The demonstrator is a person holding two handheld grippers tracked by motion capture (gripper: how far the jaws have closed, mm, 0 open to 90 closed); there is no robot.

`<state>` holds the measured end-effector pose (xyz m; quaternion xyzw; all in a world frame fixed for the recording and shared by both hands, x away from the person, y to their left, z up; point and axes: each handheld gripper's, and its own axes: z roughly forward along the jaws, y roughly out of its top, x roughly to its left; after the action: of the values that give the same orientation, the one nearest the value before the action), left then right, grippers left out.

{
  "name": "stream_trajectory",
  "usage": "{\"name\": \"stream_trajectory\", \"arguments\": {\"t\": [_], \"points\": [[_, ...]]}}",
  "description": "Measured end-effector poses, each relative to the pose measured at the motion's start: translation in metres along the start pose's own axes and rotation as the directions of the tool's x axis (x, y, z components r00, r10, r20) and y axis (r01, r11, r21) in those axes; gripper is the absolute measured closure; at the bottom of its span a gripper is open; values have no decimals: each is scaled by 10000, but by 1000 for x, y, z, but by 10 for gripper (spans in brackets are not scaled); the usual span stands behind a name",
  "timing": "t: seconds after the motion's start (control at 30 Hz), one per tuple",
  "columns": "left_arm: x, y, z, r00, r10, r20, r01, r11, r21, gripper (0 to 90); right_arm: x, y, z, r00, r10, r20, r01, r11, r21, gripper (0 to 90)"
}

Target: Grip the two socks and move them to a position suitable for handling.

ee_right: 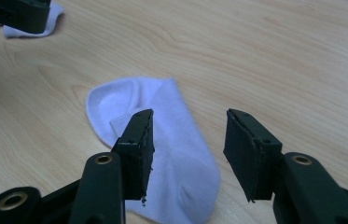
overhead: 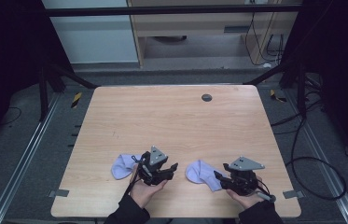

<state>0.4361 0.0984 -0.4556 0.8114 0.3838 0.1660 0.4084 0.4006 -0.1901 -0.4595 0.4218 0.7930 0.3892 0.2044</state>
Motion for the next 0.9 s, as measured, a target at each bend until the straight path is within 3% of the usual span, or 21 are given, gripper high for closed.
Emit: {"name": "stream_trajectory", "arguments": {"t": [0.53,0.73,0.9], "points": [[-23,-4,37,9990,167,407,-194,9976,670,539,9,-18,9,9988,-109,-478,143,9973,726,573],[-29,-4,45,9991,231,343,-259,9962,833,549,11,-20,13,9981,-191,-581,245,9953,939,585],[-28,-6,53,9996,50,294,-83,9935,1136,583,13,-23,18,9970,-170,-756,268,9910,1313,616]]}}
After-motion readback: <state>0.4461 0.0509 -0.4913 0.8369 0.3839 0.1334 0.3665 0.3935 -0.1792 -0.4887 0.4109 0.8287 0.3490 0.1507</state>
